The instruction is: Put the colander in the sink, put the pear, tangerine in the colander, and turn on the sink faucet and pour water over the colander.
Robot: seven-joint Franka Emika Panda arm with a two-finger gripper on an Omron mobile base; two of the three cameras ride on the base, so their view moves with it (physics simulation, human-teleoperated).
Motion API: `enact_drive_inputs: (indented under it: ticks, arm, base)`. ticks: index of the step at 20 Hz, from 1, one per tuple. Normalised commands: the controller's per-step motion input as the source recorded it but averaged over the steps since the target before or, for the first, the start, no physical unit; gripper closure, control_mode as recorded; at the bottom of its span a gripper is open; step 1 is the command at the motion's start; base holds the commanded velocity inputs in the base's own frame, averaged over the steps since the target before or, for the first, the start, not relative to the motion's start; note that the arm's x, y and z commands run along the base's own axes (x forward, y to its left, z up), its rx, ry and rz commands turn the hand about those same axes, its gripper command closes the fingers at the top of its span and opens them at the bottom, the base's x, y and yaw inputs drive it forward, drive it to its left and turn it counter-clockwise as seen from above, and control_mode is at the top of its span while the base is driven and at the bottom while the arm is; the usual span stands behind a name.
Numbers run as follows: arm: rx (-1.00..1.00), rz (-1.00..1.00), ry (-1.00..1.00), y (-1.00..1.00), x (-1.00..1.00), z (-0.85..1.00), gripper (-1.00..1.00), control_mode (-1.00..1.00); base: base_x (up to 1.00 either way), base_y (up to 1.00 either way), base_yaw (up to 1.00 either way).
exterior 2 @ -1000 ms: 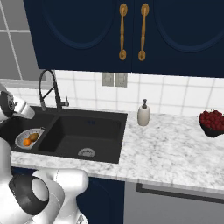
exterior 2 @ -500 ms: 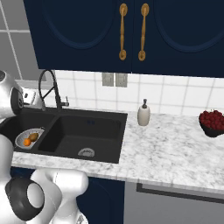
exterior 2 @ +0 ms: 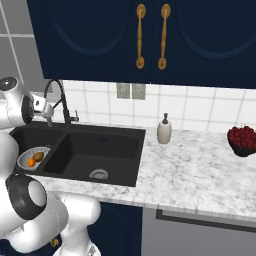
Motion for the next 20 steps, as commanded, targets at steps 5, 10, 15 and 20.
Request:
enact_drive_inputs:
  ticks: [5, 10, 15, 20]
  arm:
    - [-0.03, 0.00, 0.00, 0.37, 0.50, -0.10, -1.00, -1.00]
    - [-0.01, 0.00, -0.05, 0.00, 0.50, -0.32, -1.00, -1.00]
    - [-0.02, 0.00, -0.02, 0.10, 0.44, -0.35, -1.00, -1.00]
    - [0.00, 0.00, 0.00, 0.22, 0.47, -0.12, -1.00, -1.00]
  base:
    - [0.00, 0.00, 0.00]
    - [0.00, 0.00, 0.00]
    - [0.00, 0.00, 0.00]
    - [0.00, 0.00, 0.00]
